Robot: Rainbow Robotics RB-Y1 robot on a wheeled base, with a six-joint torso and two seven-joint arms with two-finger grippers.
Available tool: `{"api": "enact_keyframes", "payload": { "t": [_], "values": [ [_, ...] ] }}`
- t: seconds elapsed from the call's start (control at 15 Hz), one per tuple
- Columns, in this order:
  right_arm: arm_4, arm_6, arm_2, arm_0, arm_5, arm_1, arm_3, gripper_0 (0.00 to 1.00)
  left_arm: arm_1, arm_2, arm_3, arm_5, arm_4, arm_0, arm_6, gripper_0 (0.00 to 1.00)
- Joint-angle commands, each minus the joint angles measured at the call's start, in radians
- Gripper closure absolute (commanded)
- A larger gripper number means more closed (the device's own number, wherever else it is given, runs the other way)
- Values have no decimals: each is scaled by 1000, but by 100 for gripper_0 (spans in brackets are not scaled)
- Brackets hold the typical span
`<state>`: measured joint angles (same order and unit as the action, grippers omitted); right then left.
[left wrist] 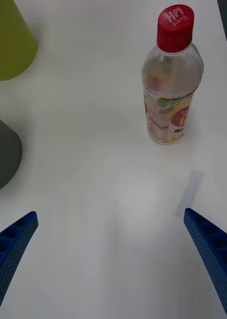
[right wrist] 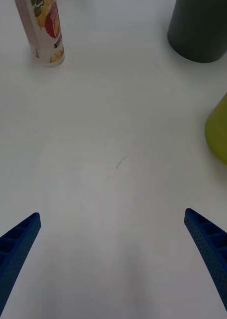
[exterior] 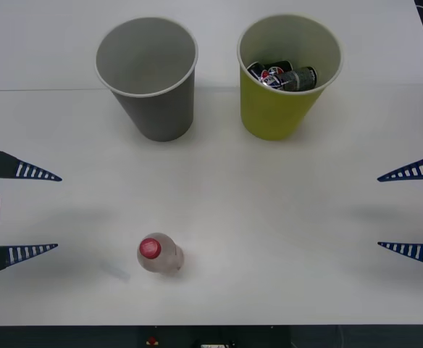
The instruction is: Put the can into the green bin and the plastic bottle into the gray bin
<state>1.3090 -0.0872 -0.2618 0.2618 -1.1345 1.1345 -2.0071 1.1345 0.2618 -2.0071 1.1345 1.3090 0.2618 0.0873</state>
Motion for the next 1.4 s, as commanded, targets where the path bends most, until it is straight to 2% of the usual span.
{"api": "enact_keyframes", "payload": {
  "t": [0.07,0.13,0.47,0.6,0.73,0.93,1.13,1.27,1.4],
  "values": [
    [0,0,0,0,0,0,0,0,0,0,0,0,0,0,0,0],
    [0,0,0,0,0,0,0,0,-21,-3,8,-15,0,2,2,0],
    [0,0,0,0,0,0,0,0,-19,1,30,-25,-19,7,25,0],
    [0,0,0,0,0,0,0,0,-15,-32,88,8,-79,4,42,0],
    [0,0,0,0,0,0,0,0,7,-90,157,13,-158,-15,120,0],
    [0,0,0,0,0,0,0,0,28,-234,300,36,-272,-98,255,0],
    [0,0,0,0,0,0,0,0,28,-374,446,85,-364,-202,344,0],
    [0,0,0,0,0,0,0,0,28,-460,531,122,-416,-265,362,0],
    [0,0,0,0,0,0,0,0,27,-530,587,130,-474,-309,425,0]
  ]
}}
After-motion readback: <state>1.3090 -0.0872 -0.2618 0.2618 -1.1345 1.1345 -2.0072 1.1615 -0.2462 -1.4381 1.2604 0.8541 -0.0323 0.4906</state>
